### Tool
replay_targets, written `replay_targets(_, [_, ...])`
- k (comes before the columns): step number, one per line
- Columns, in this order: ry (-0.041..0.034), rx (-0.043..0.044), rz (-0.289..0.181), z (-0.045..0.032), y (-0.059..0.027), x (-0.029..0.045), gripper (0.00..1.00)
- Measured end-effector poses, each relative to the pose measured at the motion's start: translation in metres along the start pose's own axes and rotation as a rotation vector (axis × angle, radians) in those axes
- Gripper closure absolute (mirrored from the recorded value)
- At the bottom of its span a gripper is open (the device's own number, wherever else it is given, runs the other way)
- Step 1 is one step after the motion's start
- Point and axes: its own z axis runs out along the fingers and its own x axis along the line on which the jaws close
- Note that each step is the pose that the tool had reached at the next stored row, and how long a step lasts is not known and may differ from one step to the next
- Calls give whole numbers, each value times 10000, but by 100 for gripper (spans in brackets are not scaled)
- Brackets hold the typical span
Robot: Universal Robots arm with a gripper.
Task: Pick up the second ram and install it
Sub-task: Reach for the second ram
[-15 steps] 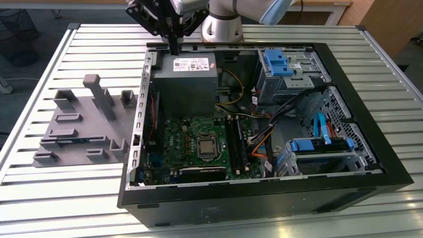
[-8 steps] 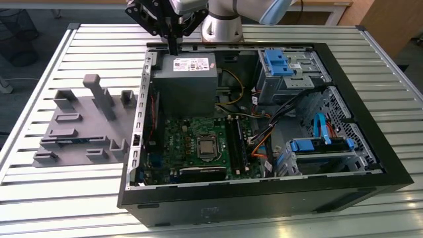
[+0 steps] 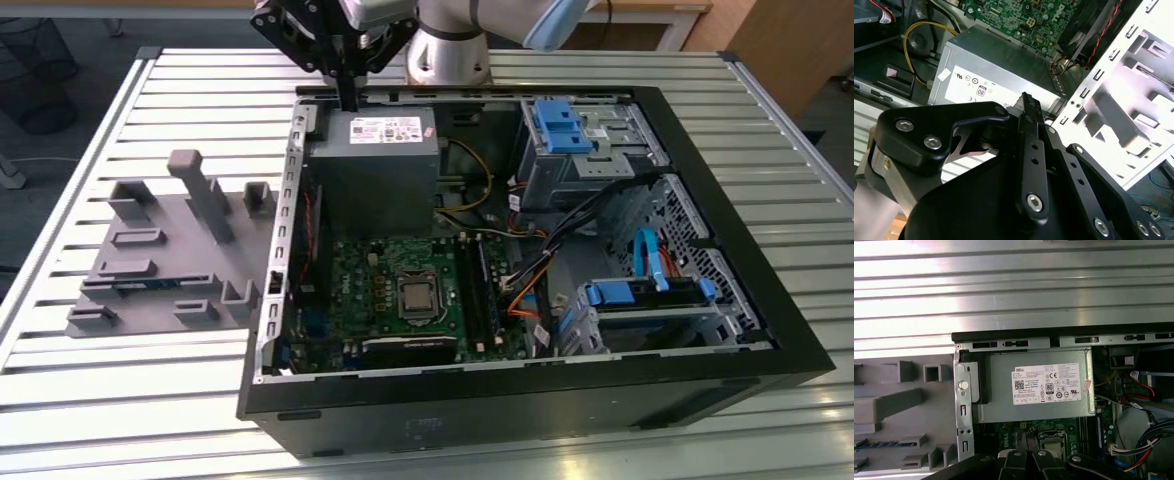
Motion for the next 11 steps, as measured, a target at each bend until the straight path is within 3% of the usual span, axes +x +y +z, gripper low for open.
replay_targets(11, [0,0,0,-1,-4,49,89])
